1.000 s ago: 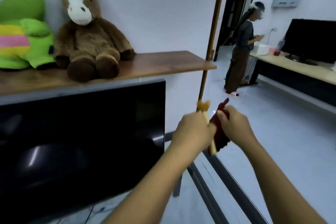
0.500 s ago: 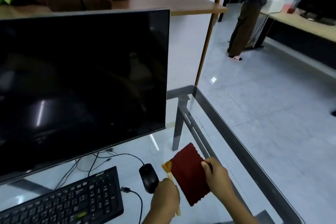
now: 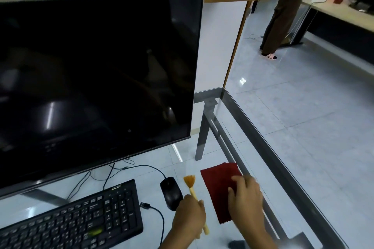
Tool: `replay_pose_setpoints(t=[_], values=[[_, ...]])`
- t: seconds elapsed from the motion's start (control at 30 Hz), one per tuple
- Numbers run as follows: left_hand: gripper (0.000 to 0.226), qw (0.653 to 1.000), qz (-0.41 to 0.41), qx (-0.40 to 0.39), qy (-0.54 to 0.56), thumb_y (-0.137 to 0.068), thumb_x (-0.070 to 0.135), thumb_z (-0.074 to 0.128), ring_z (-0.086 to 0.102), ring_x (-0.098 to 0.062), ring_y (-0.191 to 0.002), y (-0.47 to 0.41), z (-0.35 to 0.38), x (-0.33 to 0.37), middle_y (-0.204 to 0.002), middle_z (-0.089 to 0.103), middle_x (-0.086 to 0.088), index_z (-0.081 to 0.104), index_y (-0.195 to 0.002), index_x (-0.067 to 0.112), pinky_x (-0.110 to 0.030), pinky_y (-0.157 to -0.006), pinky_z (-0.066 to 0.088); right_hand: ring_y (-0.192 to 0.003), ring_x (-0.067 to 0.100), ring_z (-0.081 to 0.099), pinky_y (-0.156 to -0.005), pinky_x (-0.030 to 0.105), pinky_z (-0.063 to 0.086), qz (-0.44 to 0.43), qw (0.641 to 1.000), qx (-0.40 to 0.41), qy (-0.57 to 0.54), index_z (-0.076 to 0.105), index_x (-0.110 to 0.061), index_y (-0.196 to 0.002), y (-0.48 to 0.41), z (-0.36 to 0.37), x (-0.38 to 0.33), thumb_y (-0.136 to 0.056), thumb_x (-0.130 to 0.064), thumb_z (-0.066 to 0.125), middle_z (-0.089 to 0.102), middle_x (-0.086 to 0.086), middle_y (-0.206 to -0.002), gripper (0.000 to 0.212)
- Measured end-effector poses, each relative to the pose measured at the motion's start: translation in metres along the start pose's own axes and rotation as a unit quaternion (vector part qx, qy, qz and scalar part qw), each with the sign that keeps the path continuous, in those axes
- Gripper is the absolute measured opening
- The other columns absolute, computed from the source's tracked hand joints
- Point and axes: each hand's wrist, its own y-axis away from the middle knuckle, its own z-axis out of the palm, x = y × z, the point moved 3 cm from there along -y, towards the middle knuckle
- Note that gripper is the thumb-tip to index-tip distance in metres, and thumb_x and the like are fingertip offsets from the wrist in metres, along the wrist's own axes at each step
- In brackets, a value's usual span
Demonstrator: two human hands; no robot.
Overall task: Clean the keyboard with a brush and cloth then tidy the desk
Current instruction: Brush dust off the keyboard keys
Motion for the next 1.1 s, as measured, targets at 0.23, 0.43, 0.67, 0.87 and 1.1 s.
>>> replay_pose_setpoints(t=[0.23, 0.43, 0.67, 0.87, 1.1], values=[[0.031, 0.986, 0.132, 0.074, -0.067, -0.096, 0.048, 0.036, 0.062, -0.016, -0.072, 0.014, -0.063, -0.025, -0.087, 0.065, -0.001, 0.050, -0.096, 0.021, -0.031, -0.063, 0.050, -0.086, 0.018, 0.061, -0.067, 0.031, 0.039, -0.062, 0.978, -0.195, -0.037, 0.056, -0.023, -0.097, 0.050, 0.033, -0.057, -0.078, -0.041, 0.068, 0.050, -0.009, -0.088, 0.028], [0.025, 0.963, 0.184, 0.197, -0.016, -0.096, 0.045, 0.041, 0.059, -0.015, -0.065, 0.030, -0.129, -0.093, -0.071, 0.061, 0.003, 0.048, -0.086, 0.023, -0.031, -0.052, 0.043, -0.081, 0.027, 0.058, -0.067, 0.036, 0.044, 0.009, 0.982, -0.171, -0.073, 0.048, -0.017, -0.083, 0.040, 0.021, -0.090, -0.090, -0.020, 0.058, 0.053, 0.005, -0.093, 0.013], [0.012, 0.924, 0.238, 0.300, 0.000, -0.094, 0.029, 0.052, 0.051, -0.012, -0.092, 0.045, -0.203, -0.201, -0.095, 0.057, 0.005, 0.059, -0.097, 0.020, -0.030, -0.076, 0.048, -0.065, 0.005, 0.058, -0.057, 0.008, 0.042, -0.081, 0.953, -0.145, -0.253, 0.062, -0.028, -0.081, 0.058, -0.016, -0.228, -0.083, -0.018, 0.072, 0.061, -0.009, -0.073, 0.014], [0.017, 0.899, 0.207, 0.386, -0.022, -0.086, 0.014, 0.064, 0.054, -0.022, -0.096, 0.049, -0.265, -0.330, -0.100, 0.061, -0.001, 0.061, -0.103, 0.015, -0.036, -0.083, 0.047, -0.063, 0.004, 0.059, -0.061, 0.023, 0.048, -0.057, 0.891, -0.193, -0.406, 0.062, -0.019, -0.081, 0.103, 0.009, -0.333, -0.089, -0.026, 0.065, 0.067, -0.006, -0.073, 0.011], [0.037, 0.902, 0.113, 0.386, 0.158, -0.098, 0.023, 0.049, 0.046, -0.021, -0.126, 0.052, -0.286, -0.419, -0.134, 0.054, -0.003, 0.051, -0.133, 0.013, -0.036, -0.107, 0.036, -0.075, 0.013, 0.071, -0.068, 0.027, 0.058, -0.095, 0.855, -0.296, -0.415, 0.050, -0.014, -0.097, 0.156, 0.063, -0.410, -0.098, -0.019, 0.051, 0.070, 0.004, -0.085, 0.006]])
